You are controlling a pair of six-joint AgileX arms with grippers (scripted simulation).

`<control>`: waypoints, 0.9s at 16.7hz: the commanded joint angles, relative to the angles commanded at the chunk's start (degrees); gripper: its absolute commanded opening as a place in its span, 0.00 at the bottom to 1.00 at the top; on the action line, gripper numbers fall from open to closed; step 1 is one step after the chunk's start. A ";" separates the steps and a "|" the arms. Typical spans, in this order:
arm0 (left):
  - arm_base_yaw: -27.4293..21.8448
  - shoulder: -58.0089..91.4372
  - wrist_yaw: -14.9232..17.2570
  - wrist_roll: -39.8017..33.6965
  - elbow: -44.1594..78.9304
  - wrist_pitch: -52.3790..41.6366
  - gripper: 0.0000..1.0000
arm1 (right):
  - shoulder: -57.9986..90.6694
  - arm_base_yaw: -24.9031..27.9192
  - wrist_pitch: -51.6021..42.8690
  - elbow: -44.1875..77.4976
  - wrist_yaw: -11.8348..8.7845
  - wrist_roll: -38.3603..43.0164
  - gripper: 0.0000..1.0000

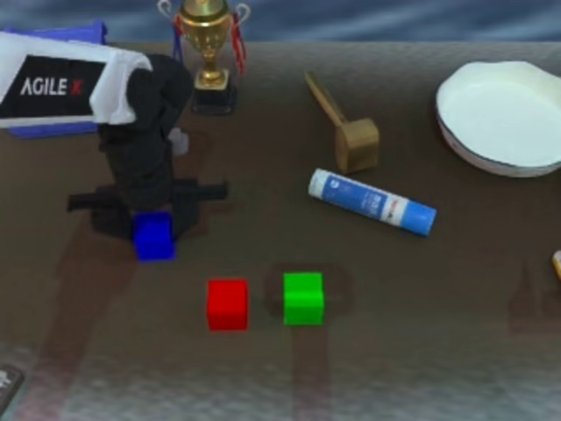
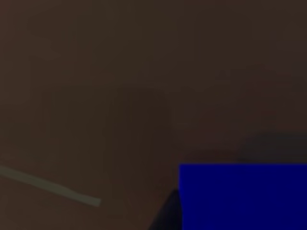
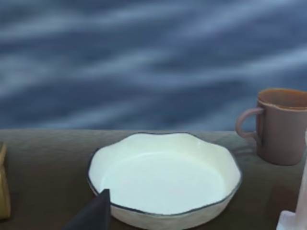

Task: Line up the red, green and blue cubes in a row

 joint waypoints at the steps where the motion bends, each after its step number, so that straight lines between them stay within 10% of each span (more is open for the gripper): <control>1: 0.00 0.00 0.00 0.00 0.00 0.00 0.00 | 0.00 0.00 0.00 0.00 0.00 0.00 1.00; 15: 1.03 -7.57 -0.67 0.34 8.47 -14.59 0.00 | 0.00 0.00 0.00 0.00 0.00 0.00 1.00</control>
